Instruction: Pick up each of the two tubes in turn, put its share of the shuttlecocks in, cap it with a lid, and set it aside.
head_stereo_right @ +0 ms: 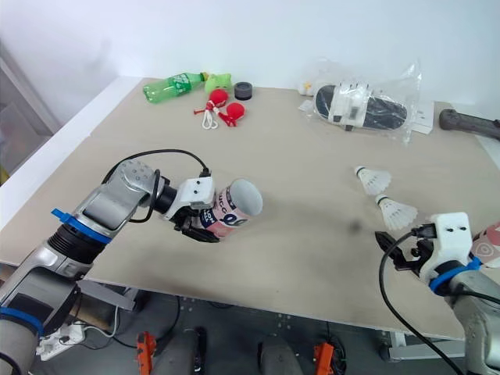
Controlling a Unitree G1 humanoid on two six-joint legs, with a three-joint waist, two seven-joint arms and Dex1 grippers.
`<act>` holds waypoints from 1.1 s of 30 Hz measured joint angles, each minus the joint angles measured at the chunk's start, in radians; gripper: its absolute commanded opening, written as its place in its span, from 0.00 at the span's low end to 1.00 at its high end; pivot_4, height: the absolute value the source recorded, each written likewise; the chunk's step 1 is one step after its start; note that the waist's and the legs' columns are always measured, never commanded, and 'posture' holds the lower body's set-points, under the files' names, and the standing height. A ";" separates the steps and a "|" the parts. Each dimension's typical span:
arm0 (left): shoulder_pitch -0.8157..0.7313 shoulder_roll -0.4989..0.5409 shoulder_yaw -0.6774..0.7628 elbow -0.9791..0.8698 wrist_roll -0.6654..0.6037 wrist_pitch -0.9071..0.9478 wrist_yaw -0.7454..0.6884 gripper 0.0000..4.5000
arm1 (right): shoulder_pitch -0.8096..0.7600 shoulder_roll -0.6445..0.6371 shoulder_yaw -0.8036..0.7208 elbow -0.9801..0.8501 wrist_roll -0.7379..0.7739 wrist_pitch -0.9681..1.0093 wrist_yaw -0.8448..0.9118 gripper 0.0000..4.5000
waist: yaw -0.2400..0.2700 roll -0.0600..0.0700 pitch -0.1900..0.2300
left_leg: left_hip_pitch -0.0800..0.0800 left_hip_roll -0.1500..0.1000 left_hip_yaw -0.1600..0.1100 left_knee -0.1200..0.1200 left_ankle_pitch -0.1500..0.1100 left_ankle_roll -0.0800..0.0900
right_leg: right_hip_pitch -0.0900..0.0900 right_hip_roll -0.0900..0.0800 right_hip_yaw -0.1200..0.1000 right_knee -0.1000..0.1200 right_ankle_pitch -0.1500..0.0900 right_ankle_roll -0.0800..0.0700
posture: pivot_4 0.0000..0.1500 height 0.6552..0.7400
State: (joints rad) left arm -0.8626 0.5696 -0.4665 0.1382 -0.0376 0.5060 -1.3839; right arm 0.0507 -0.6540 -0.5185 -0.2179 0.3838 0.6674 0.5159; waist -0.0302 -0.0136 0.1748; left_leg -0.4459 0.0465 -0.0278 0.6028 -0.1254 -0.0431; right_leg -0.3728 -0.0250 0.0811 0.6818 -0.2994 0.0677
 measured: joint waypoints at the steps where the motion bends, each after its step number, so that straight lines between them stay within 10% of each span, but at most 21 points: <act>1: 0.000 0.000 0.000 0.000 0.000 0.000 0.000 0.66 | -0.002 0.000 0.001 0.002 -0.001 -0.001 0.000 0.96 | 0.000 0.000 0.000 | 0.000 0.000 0.000 0.000 0.000 0.000 | 0.000 0.000 0.000 0.000 0.000 0.001 | 1.00 1.00; 10: 0.005 0.007 -0.001 -0.021 -0.001 0.008 0.001 0.66 | -0.203 -0.006 0.150 0.272 -0.117 -0.153 -0.019 0.96 | -0.003 0.000 0.000 | 0.000 0.000 0.000 -0.002 0.000 0.000 | 0.000 0.000 -0.001 0.000 -0.001 0.000 | 1.00 1.00; 20: 0.013 0.014 0.000 -0.043 -0.002 0.024 0.004 0.66 | -0.273 -0.009 0.192 0.400 -0.182 -0.257 -0.040 0.01 | -0.004 0.000 0.000 | 0.000 0.000 0.000 -0.002 0.000 0.000 | 0.000 0.000 -0.001 0.000 -0.001 0.001 | 1.00 1.00; 33: 0.013 0.014 0.001 -0.039 0.000 0.023 0.003 0.66 | -0.045 -0.177 0.085 -0.082 -0.003 -0.095 0.159 0.01 | -0.008 0.001 0.000 | 0.001 0.000 0.000 -0.001 0.000 0.000 | 0.001 0.000 0.000 0.000 -0.001 0.001 | 1.00 1.00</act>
State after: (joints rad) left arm -0.8492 0.5838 -0.4655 0.0996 -0.0375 0.5294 -1.3812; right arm 0.0053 -0.8307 -0.4336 -0.2997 0.3807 0.5726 0.6746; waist -0.0380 -0.0123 0.1749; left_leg -0.4451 0.0464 -0.0281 0.6015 -0.1256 -0.0431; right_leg -0.3722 -0.0248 0.0811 0.6817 -0.3001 0.0689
